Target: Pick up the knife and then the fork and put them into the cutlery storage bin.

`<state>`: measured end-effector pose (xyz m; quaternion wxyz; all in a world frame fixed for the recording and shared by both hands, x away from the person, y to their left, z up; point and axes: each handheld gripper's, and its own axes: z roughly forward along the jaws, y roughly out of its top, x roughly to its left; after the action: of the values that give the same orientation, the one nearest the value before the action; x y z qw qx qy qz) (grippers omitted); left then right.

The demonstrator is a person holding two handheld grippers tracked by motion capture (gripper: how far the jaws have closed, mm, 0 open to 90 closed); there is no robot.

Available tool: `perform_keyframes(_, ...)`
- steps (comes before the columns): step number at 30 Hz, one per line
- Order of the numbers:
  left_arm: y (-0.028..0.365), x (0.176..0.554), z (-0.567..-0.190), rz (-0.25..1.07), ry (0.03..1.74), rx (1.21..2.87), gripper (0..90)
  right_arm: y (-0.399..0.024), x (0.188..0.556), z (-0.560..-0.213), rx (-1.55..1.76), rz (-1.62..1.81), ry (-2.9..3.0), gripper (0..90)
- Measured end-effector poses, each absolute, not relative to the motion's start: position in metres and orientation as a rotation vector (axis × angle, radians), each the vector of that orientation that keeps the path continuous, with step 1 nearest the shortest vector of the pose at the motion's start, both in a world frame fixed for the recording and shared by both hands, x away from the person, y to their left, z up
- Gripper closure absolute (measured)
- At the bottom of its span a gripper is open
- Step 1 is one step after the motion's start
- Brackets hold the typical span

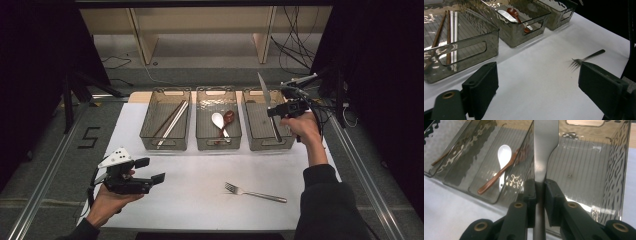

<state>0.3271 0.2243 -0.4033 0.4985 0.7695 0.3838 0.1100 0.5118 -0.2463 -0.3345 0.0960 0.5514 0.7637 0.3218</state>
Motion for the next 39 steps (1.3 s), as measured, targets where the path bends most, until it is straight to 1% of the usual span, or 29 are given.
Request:
perform_keyframes(11, 0.224, 0.327, -0.404, 0.261, 0.925, 1.864, 15.6, -0.24, 0.535, -0.339, 1.7, 0.939, 2.23, 80.8)
perform_keyframes(31, 0.222, 0.327, -0.403, 0.255, 0.911, 1.865, 15.6, -0.229, 0.56, -0.366, 1.809, 0.902, 2.172, 80.0)
perform_keyframes(33, 0.223, 0.327, -0.403, 0.254, 0.912, 1.865, 15.6, -0.229, 0.561, -0.369, 1.833, 0.894, 2.167, 77.3)
perform_keyframes(34, 0.223, 0.327, -0.403, 0.254, 0.911, 1.865, 15.6, -0.229, 0.562, -0.37, 1.84, 0.903, 2.172, 72.2)
perform_keyframes(36, 0.223, 0.326, -0.403, 0.255, 0.911, 1.862, 15.6, -0.229, 0.561, -0.368, 1.853, 0.927, 2.147, 69.5)
perform_keyframes(38, 0.222, 0.326, -0.403, 0.255, 0.911, 1.864, 15.6, -0.229, 0.56, -0.366, 1.838, 0.932, 2.159, 63.1)
perform_keyframes(39, 0.222, 0.326, -0.403, 0.256, 0.912, 1.863, 15.6, -0.229, 0.558, -0.365, 1.824, 0.92, 2.174, 62.4)
